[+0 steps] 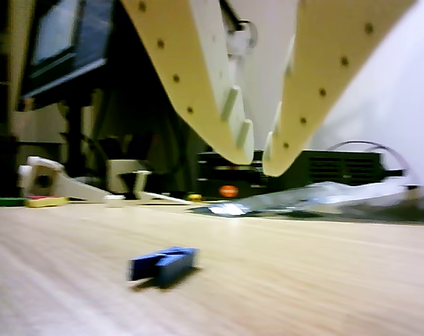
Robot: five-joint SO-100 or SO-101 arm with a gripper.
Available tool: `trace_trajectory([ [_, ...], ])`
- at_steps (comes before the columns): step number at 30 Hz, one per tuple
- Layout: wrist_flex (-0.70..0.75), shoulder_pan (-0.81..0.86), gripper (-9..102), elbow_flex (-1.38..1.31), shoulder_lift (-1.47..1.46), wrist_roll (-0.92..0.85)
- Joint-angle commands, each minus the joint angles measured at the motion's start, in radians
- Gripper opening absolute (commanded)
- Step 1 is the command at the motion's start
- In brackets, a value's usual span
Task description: Grasp a peg and put it in the crate.
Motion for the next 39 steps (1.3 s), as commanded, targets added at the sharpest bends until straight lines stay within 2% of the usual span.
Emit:
trace_trajectory([
  [1, 0.109, -0.037, 0, -0.193, 0.006, 0.048],
  [6, 0.075, -0.044, 0, -0.267, -0.075, 0.083],
  [14, -0.106, -0.043, 0, -0.305, -0.273, 0.089],
  [20, -0.16, -0.074, 0, -0.348, -0.377, 0.141],
  [22, -0.163, -0.087, 3, -0.359, -0.393, 0.167],
  [29, -0.155, -0.095, 23, -0.423, -0.437, 0.193],
  [39, -0.169, -0.058, 23, -0.446, -0.522, 0.178],
])
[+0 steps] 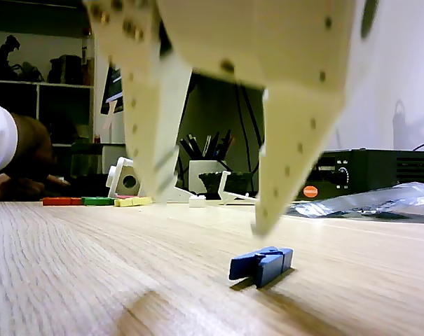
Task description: Grasp a peg and put it in the crate.
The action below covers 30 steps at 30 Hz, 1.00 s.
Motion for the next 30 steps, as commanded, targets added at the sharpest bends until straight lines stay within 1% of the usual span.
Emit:
trace_trajectory([
  [1, -0.034, 0.04, 23, -0.098, 0.028, -0.006],
  [4, -0.041, 0.077, 23, -0.112, 0.029, -0.006],
  [8, -0.041, 0.086, 23, -0.104, 0.028, -0.006],
  [16, -0.041, 0.077, 23, -0.101, 0.008, -0.005],
  [23, -0.044, 0.078, 23, -0.114, -0.067, -0.006],
  [30, -0.057, 0.058, 22, -0.067, -0.075, -0.006],
])
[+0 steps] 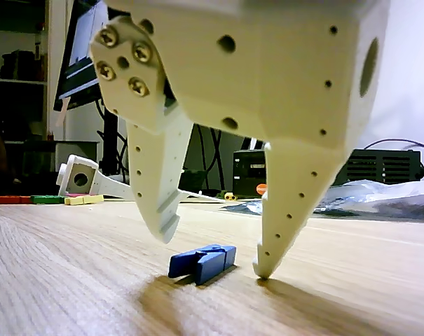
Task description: Grasp a peg and put it in the crate.
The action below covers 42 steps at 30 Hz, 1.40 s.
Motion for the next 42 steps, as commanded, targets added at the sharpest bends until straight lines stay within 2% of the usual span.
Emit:
trace_trajectory([
  [1, -0.023, -0.02, 22, -0.009, 0.025, -0.003],
  [6, -0.078, -0.025, 17, 0.044, 0.044, -0.003],
  [12, -0.132, -0.035, -2, 0.092, 0.044, -0.003],
  [21, -0.164, -0.032, -1, 0.083, 0.048, -0.003],
  [26, -0.29, 0.0, 0, 0.118, 0.147, -0.003],
  [32, -0.397, 0.183, 0, 0.189, 0.35, -0.002],
  [38, -0.416, 0.463, 0, 0.255, 0.597, -0.003],
  [42, -0.419, 0.67, 0, 0.273, 0.663, -0.005],
])
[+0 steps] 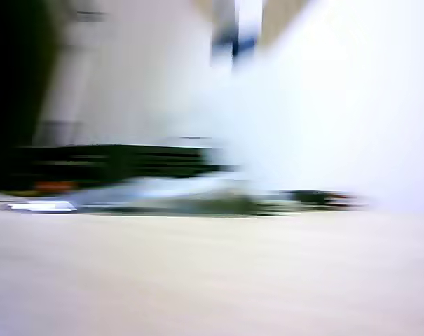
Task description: Grasp a peg and put it in the crate.
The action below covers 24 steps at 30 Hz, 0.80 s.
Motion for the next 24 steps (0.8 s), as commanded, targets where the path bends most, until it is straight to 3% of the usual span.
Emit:
trace_trajectory([
  [1, -0.035, 0.236, 0, -0.011, 0.152, -0.005],
  [7, -0.081, 0.581, 0, 0.032, 0.164, -0.006],
  [13, -0.319, 0.876, 0, 0.097, 0.109, -0.006],
  [24, -0.661, 1.066, 0, 0.275, -0.081, -0.005],
])
